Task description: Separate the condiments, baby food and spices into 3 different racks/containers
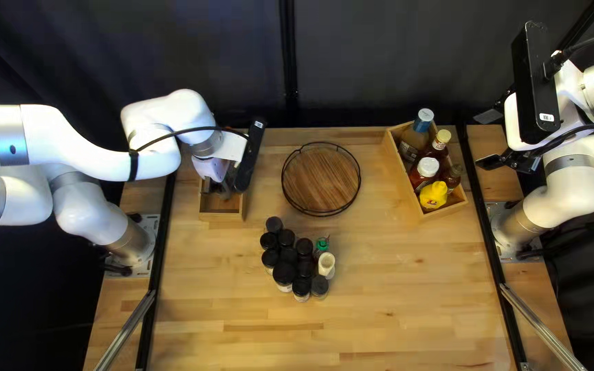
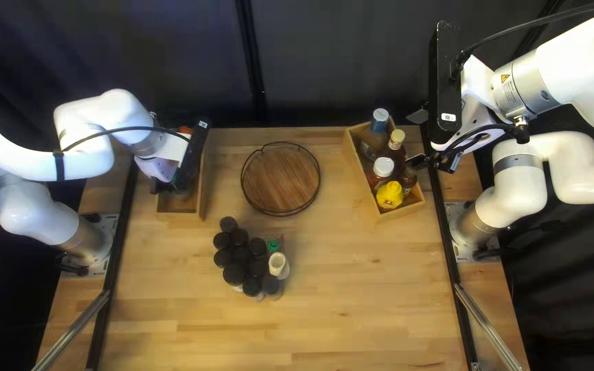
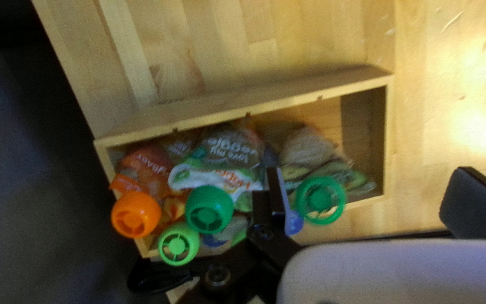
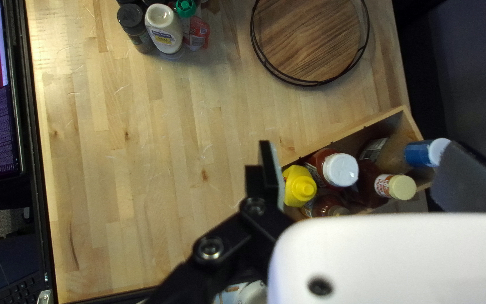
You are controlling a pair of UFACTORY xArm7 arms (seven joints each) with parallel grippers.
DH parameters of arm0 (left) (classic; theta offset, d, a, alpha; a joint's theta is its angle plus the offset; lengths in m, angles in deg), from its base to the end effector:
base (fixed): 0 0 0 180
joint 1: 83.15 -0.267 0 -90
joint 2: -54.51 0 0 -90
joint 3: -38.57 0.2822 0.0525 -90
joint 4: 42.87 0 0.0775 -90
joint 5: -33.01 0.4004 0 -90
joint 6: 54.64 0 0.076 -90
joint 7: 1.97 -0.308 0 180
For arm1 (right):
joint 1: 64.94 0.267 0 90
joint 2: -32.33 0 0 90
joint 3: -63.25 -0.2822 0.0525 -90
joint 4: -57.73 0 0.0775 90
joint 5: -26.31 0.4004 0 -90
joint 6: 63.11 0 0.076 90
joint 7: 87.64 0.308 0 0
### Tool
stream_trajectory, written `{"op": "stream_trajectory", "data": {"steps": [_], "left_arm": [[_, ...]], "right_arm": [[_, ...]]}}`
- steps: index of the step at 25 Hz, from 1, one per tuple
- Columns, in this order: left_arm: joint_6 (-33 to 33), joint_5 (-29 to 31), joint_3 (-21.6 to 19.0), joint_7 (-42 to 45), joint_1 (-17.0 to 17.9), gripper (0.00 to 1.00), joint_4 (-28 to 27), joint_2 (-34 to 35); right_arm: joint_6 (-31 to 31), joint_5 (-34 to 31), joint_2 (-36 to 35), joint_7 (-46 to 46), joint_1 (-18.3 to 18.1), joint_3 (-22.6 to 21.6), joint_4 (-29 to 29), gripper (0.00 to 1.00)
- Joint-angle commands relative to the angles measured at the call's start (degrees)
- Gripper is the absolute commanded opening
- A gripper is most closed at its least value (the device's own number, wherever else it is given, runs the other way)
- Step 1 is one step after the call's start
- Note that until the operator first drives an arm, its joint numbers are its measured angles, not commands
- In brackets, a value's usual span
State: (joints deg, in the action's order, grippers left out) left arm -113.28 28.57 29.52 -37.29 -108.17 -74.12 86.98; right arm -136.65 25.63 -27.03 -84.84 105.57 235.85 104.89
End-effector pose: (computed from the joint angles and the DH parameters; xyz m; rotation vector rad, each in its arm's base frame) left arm 0.3724 0.1111 0.1229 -3.0573 0.4298 -0.1055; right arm 0.3773 -0.0232 0.4252 2.8832 -0.1670 0.8445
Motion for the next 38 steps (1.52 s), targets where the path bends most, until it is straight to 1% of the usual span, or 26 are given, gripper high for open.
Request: {"op": "stream_trajectory", "data": {"steps": [1, 5, 8, 15, 20, 28, 33, 38], "left_arm": [[-1.5, -4.4, -0.5, -0.9, 3.1, 1.0, -5.9, -5.5], [-1.8, -9.7, -0.9, -2.7, 5.9, 1.0, -12.5, -12.2], [-1.4, -11.8, -1.4, -3.8, 7.1, 1.0, -15.8, -15.8], [0.0, -14.5, -2.8, -8.9, 9.3, 1.0, -24.3, -26.2], [2.0, -14.5, -4.2, -11.3, 10.6, 1.0, -30.5, -33.7], [7.0, -13.4, -5.5, -14.9, 12.0, 1.0, -35.1, -42.5], [8.8, -12.4, -5.7, -15.5, 12.6, 1.0, -35.3, -44.8], [10.0, -10.7, -5.7, -14.8, 13.5, 1.0, -34.7, -45.6]], "right_arm": [[0.0, 0.0, 0.0, 0.0, 0.0, 0.0, 0.0, 1.0], [0.0, 0.0, 0.0, 0.0, 0.0, 0.0, 0.0, 1.0], [0.0, 0.0, 0.0, 0.0, 0.0, 0.0, 0.0, 1.0], [0.0, 0.0, 0.0, 0.0, 0.0, 0.0, 0.0, 1.0], [0.0, 0.0, 0.0, 0.0, 0.0, 0.0, 0.0, 1.0], [0.0, 0.0, 0.0, 0.0, 0.0, 0.0, 0.0, 1.0], [0.0, 0.0, 0.0, 0.0, 0.0, 0.0, 0.0, 1.0], [0.0, 0.0, 0.0, 0.0, 0.0, 0.0, 0.0, 1.0]]}}
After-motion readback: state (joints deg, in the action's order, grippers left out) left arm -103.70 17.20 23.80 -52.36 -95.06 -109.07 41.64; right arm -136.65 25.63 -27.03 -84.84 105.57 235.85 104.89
